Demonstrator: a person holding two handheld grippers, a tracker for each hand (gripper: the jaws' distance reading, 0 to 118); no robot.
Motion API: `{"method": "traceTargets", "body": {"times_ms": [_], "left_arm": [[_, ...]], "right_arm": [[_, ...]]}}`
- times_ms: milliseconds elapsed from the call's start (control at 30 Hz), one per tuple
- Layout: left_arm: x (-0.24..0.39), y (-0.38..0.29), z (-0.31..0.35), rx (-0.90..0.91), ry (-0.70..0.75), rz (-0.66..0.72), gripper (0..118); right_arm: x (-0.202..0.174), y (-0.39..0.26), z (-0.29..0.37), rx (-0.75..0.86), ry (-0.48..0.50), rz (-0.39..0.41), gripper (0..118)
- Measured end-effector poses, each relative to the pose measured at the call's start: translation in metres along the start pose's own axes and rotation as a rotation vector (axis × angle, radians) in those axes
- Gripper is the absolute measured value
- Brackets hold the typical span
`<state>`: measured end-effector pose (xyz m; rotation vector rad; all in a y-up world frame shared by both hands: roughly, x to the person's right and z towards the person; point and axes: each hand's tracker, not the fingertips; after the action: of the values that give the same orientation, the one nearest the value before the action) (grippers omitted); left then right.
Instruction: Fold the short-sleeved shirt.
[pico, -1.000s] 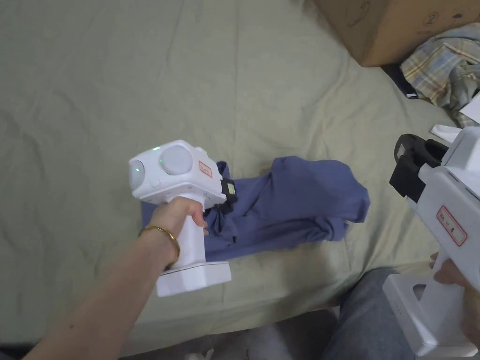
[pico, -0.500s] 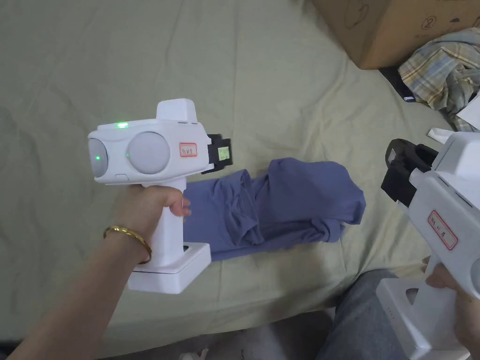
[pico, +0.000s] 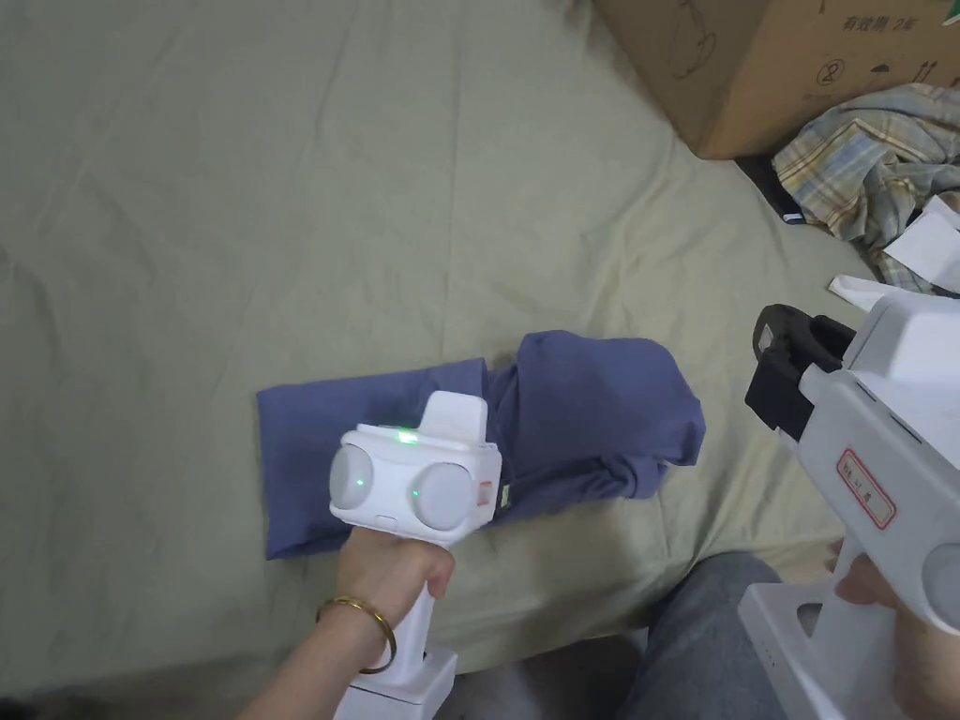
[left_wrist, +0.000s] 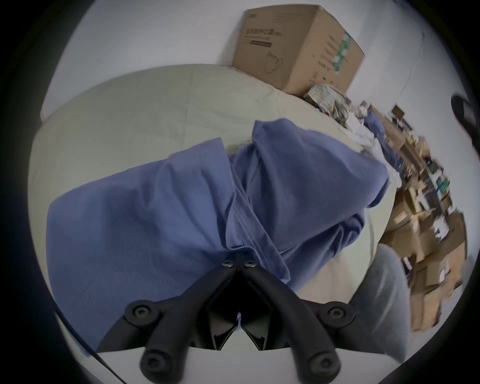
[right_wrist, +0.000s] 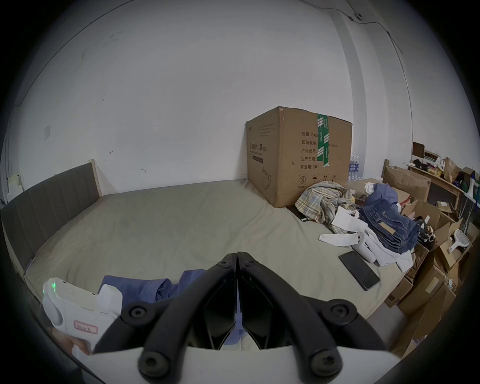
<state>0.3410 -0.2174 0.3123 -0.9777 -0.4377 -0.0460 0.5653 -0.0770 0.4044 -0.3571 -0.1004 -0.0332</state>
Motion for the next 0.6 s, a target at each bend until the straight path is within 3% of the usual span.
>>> {"method": "traceTargets", "body": {"times_ms": [133,267,300,367,433,500,533,600], "left_arm": [[-0.002,0.008,0.011,-0.006,-0.010,0.000,0],[-0.033,0.028,0.046,0.148,-0.122,0.147,0],[-0.040,0.031,0.057,0.197,-0.104,0.164,9],[-0.063,0.039,0.079,0.278,-0.076,0.199,12],[-0.090,0.046,0.094,0.309,-0.079,0.244,41],[-0.120,0.049,0.104,0.292,-0.094,0.295,84],[-0.137,0.048,0.107,0.289,-0.108,0.330,98],[-0.167,0.043,0.107,0.248,-0.153,0.389,113]], "right_arm": [[0.002,-0.004,0.000,-0.012,-0.004,-0.007,0],[-0.003,-0.003,-0.004,-0.013,0.008,0.003,0],[-0.004,-0.001,-0.005,-0.010,0.012,0.007,0],[-0.008,0.002,-0.006,-0.001,0.021,0.016,0],[-0.013,0.006,-0.007,0.010,0.030,0.020,0],[-0.017,0.008,-0.010,0.017,0.042,0.019,0],[-0.019,0.009,-0.011,0.018,0.047,0.021,0],[-0.024,0.009,-0.014,0.018,0.059,0.025,0]]}}
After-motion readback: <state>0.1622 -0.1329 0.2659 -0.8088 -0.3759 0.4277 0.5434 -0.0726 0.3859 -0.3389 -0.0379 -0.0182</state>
